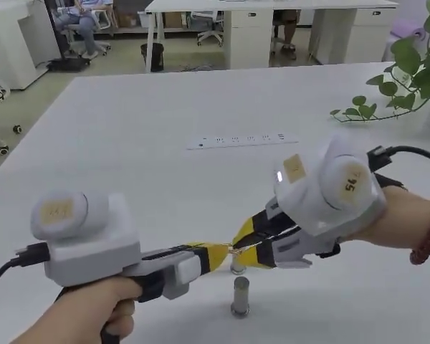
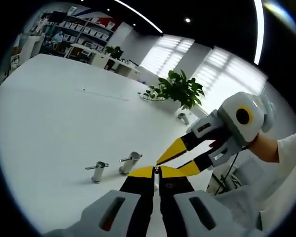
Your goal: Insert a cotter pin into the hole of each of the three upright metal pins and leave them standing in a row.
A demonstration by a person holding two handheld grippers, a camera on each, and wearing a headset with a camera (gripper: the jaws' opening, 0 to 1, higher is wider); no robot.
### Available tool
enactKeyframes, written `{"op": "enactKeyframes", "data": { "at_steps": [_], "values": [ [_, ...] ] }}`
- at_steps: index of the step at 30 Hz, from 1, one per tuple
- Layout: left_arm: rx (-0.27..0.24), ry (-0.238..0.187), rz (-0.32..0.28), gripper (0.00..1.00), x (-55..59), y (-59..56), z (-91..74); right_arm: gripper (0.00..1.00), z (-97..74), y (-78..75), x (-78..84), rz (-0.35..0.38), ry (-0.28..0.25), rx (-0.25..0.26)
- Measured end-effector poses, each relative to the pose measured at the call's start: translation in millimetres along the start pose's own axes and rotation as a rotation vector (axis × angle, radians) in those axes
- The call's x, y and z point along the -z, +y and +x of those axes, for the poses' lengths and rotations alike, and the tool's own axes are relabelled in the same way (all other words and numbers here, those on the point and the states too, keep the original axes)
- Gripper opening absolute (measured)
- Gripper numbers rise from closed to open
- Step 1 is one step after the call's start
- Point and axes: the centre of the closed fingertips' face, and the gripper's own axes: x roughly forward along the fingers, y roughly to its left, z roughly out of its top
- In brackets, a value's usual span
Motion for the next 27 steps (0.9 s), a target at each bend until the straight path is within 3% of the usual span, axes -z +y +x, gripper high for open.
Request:
{"op": "enactKeyframes", "data": {
  "at_steps": [7, 10, 20, 27],
  "values": [
    [0.011, 0.026, 0.095, 0.00, 6.6, -0.4, -3.8, 0.18, -6.9, 1.7, 7.4, 0.154, 0.000, -0.048],
    [0.020, 0.036, 0.131, 0.00, 8.5, -0.3, -5.8, 0.18, -12.1, 4.6, 4.9, 0.206, -0.033, -0.093],
    [0.112, 0.064, 0.258, 0.00, 16.9, -14.9, -13.3, 0.21, -19.4, 15.9, 4.1, 0.272, -0.057, -0.179],
    [0.181, 0.095, 0.363, 0.00, 28.3, -28.3, -17.3, 0.21, -22.8, 35.8, -0.1, 0.320, -0.084, -0.283]
  ]
}}
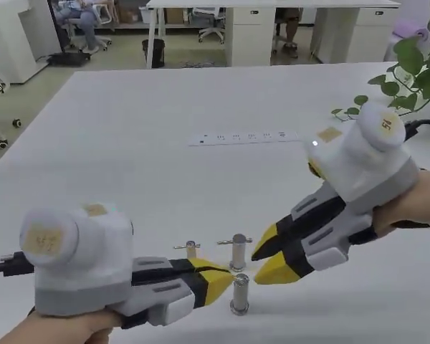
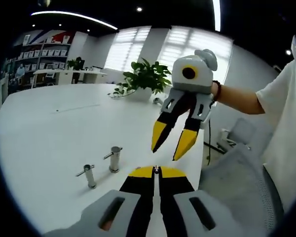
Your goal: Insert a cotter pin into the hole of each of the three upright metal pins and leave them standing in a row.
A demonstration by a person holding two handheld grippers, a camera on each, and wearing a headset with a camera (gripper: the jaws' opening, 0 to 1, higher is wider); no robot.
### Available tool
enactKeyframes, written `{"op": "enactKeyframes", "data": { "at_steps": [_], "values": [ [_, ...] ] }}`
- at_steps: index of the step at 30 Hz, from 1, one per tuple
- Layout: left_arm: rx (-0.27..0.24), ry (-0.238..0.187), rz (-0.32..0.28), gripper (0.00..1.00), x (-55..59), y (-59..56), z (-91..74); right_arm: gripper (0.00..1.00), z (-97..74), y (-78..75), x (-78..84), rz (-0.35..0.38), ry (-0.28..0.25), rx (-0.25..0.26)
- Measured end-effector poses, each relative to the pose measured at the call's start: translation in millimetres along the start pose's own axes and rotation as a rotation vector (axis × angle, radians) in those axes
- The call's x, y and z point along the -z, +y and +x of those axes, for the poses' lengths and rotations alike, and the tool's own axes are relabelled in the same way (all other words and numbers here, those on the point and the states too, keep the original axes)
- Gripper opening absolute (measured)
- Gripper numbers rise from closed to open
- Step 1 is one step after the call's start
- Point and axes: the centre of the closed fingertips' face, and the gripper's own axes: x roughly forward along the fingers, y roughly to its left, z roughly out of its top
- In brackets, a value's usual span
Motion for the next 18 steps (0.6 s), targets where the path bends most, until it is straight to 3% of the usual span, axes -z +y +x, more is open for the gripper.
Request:
{"op": "enactKeyframes", "data": {
  "at_steps": [9, 18],
  "values": [
    [0.071, 0.022, 0.102, 0.00, 6.3, -17.3, 0.0, 0.20, 4.3, 12.7, 10.4, -0.008, 0.015, -0.071],
    [0.115, 0.033, 0.164, 0.00, 11.5, -29.1, 0.9, 0.16, 9.7, 24.0, 20.1, -0.022, 0.024, -0.122]
  ]
}}
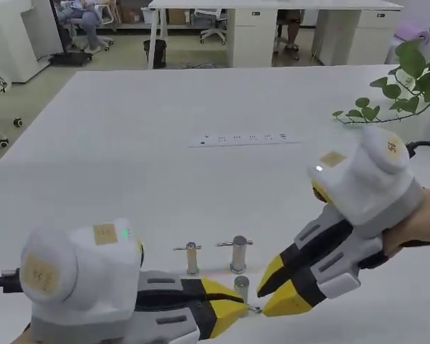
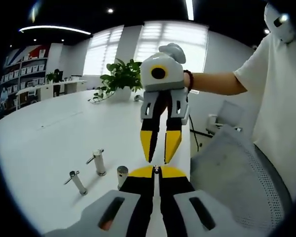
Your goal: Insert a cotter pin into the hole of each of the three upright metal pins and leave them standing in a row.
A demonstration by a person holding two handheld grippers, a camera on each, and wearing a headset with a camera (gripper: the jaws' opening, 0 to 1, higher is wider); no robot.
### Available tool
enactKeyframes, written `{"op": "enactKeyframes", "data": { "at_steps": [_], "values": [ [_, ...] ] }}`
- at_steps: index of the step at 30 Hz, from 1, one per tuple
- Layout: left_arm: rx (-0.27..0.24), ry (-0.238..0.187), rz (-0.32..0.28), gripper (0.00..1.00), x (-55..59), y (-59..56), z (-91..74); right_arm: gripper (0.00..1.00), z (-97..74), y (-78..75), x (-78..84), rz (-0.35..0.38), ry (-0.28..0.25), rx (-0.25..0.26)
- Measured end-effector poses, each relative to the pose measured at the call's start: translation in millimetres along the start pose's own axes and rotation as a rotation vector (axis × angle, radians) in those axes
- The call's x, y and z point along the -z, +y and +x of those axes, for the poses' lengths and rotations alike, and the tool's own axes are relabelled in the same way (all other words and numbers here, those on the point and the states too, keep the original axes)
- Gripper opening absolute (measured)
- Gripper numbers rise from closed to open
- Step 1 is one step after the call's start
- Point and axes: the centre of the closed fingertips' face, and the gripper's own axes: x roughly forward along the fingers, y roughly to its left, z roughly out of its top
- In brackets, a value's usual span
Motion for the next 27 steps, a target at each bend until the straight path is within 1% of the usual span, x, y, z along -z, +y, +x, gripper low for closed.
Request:
{"op": "enactKeyframes", "data": {
  "at_steps": [3, 7, 16, 20, 22, 25, 27],
  "values": [
    [0.014, 0.002, 0.017, 0.00, 0.0, -3.9, 0.7, 0.14, 2.7, 3.7, 0.5, -0.008, 0.000, -0.011],
    [0.024, -0.007, 0.027, 0.00, -1.4, -6.7, 0.8, 0.13, 5.9, 4.8, 2.8, -0.016, 0.004, -0.020],
    [0.047, -0.023, 0.036, 0.00, -4.6, -12.6, -0.1, 0.09, 9.2, 6.9, 4.9, -0.042, 0.015, -0.034],
    [0.050, -0.024, 0.039, 0.00, -4.3, -13.4, -0.2, 0.08, 9.3, 7.2, 4.5, -0.053, 0.018, -0.030],
    [0.047, -0.028, 0.040, 0.00, -4.7, -12.6, -0.6, 0.06, 9.4, 8.5, 3.9, -0.071, 0.019, -0.033],
    [0.047, -0.029, 0.041, 0.00, -4.4, -12.1, -0.5, 0.06, 9.2, 8.0, 4.3, -0.084, 0.028, -0.023],
    [0.040, -0.032, 0.044, 0.01, -4.4, -11.2, -0.2, 0.05, 8.9, 7.6, 4.3, -0.121, 0.038, -0.013]
  ]
}}
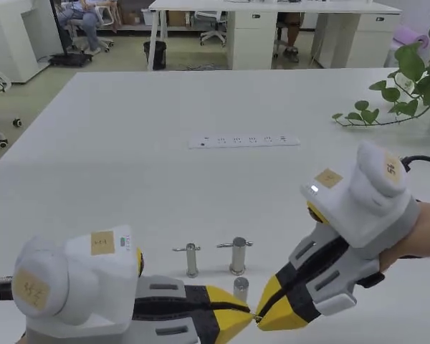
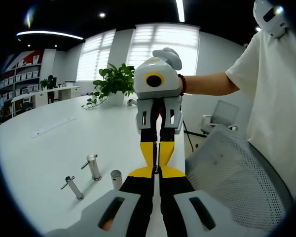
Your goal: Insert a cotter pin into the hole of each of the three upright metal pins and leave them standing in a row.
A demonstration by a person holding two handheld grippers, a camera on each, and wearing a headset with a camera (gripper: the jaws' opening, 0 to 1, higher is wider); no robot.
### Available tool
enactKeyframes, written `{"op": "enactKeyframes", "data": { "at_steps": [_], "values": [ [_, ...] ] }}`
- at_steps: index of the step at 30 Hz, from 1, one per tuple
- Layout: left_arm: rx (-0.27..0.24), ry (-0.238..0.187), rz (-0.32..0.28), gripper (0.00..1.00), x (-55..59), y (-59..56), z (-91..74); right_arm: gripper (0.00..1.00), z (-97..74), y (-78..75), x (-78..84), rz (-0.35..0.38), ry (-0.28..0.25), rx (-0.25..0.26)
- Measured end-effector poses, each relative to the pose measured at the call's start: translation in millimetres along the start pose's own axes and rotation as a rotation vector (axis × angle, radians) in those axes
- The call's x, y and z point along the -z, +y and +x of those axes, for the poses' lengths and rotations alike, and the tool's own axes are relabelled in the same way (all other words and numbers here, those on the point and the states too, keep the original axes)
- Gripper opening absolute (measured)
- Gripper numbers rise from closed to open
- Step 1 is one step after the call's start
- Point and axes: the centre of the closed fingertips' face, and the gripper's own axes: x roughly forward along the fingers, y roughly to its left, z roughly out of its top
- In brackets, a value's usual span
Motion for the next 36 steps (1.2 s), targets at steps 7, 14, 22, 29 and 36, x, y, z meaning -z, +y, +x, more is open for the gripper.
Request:
{"op": "enactKeyframes", "data": {
  "at_steps": [7, 14, 22, 29, 36],
  "values": [
    [-0.014, -0.003, -0.012, 0.01, 1.1, 2.7, 0.9, 0.04, -1.8, -2.6, 0.4, -0.072, 0.046, 0.027],
    [-0.061, 0.003, -0.040, 0.02, 3.4, 11.3, 3.2, 0.03, -3.8, -11.1, 3.9, -0.114, 0.110, 0.063],
    [-0.099, -0.002, -0.057, 0.14, 6.1, 19.2, 1.9, 0.03, -7.6, -20.1, 18.2, -0.129, 0.201, 0.093],
    [-0.143, 0.003, -0.051, 0.20, 10.9, 28.6, 1.3, 0.03, -13.7, -30.8, 27.9, -0.118, 0.253, 0.129],
    [-0.204, 0.009, -0.015, 0.27, 15.2, 40.0, 2.7, 0.03, -20.3, -42.3, 37.3, -0.121, 0.308, 0.168]
  ]
}}
